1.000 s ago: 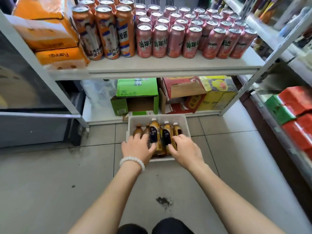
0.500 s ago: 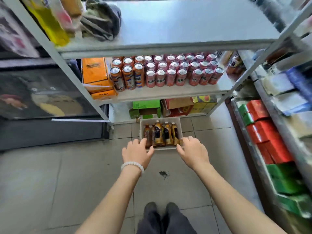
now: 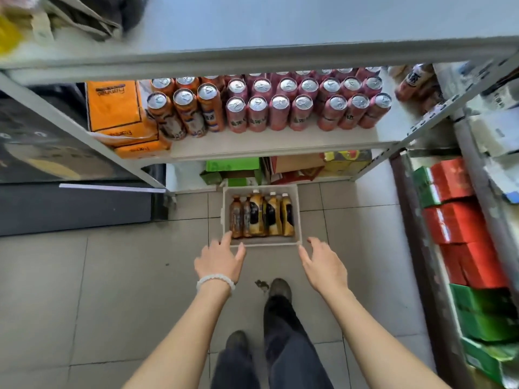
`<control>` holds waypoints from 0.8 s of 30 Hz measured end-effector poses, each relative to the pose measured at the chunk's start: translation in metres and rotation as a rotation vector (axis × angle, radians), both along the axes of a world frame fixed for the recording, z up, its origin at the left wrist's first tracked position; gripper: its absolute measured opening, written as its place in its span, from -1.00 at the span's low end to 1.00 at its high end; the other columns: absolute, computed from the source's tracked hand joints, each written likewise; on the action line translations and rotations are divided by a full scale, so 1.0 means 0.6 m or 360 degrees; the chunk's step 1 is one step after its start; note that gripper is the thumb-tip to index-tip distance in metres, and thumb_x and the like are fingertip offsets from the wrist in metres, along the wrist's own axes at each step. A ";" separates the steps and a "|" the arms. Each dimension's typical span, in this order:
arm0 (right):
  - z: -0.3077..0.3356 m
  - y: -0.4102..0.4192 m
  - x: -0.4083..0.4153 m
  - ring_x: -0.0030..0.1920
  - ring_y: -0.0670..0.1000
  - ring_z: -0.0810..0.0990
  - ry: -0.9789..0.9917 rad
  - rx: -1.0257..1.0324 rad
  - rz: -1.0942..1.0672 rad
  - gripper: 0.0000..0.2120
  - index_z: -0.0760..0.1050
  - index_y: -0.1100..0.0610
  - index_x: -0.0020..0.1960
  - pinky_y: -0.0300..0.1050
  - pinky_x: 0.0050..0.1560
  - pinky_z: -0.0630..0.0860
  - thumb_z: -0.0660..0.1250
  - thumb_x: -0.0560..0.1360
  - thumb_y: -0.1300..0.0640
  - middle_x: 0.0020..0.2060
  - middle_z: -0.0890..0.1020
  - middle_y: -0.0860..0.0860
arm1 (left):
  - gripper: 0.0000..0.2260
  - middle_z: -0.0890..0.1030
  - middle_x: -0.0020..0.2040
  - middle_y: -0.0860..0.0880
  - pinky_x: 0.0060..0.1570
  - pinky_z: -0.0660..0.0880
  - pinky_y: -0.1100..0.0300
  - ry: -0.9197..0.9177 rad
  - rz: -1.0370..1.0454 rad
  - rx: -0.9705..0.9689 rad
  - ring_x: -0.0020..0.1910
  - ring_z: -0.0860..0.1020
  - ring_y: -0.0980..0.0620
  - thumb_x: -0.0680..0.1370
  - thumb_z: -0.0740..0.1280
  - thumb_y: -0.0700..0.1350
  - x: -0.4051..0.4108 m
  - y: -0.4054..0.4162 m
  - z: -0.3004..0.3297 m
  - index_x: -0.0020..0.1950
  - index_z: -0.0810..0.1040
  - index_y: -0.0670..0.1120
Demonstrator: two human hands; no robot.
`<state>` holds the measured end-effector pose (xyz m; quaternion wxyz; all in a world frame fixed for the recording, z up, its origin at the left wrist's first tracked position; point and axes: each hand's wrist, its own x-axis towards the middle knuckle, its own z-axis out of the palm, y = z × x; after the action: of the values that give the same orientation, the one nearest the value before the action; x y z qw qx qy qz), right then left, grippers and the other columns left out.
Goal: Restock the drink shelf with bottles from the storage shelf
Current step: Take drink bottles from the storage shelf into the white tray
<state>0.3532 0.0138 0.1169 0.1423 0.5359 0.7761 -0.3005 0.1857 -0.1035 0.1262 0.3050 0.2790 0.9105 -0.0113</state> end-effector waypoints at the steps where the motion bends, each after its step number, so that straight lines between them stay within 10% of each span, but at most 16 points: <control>1: -0.022 0.015 -0.004 0.21 0.09 0.50 0.0007 -0.0021 -0.0009 -0.54 0.28 0.04 0.42 -0.05 0.04 0.47 -0.01 0.61 -0.14 0.29 0.48 0.04 | -0.53 0.48 0.32 -0.06 0.08 0.45 0.03 -0.0014 0.0026 0.0002 0.24 0.46 -0.11 0.60 0.00 0.20 -0.009 0.016 -0.023 0.48 0.20 0.11; 9: -0.280 0.103 -0.061 0.03 0.04 0.53 0.0030 -0.0168 -0.0128 -0.61 0.43 0.04 0.24 0.00 0.02 0.51 -0.01 0.61 -0.12 0.06 0.57 0.03 | -0.58 0.52 0.23 -0.07 0.04 0.49 0.03 -0.0092 0.0312 -0.0002 0.18 0.49 -0.11 0.58 0.05 0.18 -0.082 0.080 -0.288 0.40 0.33 0.08; 24: -0.820 0.223 -0.112 0.29 0.29 0.34 -0.0031 0.0215 -0.0562 -0.44 0.18 0.26 0.44 0.12 0.19 0.37 0.20 0.56 -0.02 0.32 0.34 0.27 | -0.38 0.35 0.42 -0.17 0.32 0.33 -0.14 -0.0114 0.0977 0.0219 0.35 0.37 -0.23 0.55 0.20 0.16 -0.203 0.092 -0.839 0.53 0.05 0.04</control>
<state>0.2859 0.1478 -0.3750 0.0586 0.6750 0.6869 -0.2627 0.0640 -0.0484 -0.3774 0.3064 0.0113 0.9395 0.1527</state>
